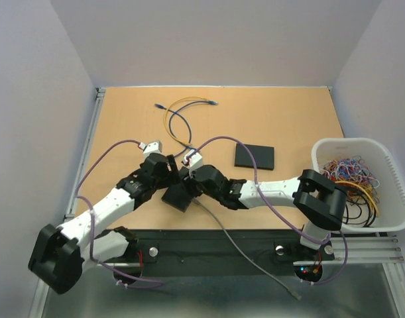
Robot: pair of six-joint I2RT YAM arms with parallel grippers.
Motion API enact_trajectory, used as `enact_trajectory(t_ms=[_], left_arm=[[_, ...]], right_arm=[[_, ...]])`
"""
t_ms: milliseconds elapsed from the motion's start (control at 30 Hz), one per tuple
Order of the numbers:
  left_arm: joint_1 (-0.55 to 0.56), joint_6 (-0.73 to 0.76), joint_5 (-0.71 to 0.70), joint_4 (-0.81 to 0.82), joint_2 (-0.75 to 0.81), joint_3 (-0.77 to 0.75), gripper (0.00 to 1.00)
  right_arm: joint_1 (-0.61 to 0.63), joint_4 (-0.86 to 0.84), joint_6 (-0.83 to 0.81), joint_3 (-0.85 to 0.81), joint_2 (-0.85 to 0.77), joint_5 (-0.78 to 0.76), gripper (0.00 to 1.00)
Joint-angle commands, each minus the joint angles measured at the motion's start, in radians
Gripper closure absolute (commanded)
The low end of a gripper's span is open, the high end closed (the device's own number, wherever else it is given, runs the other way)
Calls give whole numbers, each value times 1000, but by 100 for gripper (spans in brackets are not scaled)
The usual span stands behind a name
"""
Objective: Insert the plug into the switch port
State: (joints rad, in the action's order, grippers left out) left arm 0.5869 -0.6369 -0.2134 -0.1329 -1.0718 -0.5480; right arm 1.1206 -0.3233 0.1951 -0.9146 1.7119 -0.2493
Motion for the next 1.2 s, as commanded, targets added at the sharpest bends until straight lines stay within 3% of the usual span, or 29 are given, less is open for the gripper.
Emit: enact_trajectory(t_ms=[0,100,300,400,567,800,1167], left_arm=[[-4,-18,40,-94,171,-139,20],[-4,28,22,-190,262,-238,19],[-2,123,-185,-408,317,-377,17],[-2,189,-175,-341,380,-357,15],[-6,163,-254,-341,476,-336,13],[-10,131,-333,-349,573,-322,7],[-12,137,-313,-344,562,-319,5]], right_arm=[[-8,15,14,-90,-34,-175,39],[-27,43,4,-131,-31,-211,36],[-67,130,-141,-292,70,-127,29],[-67,225,-258,-422,172,-84,26],[-70,273,-376,-506,268,-39,21],[-68,285,-436,-645,402,33,18],[-108,296,-439,-834,583,152,16]])
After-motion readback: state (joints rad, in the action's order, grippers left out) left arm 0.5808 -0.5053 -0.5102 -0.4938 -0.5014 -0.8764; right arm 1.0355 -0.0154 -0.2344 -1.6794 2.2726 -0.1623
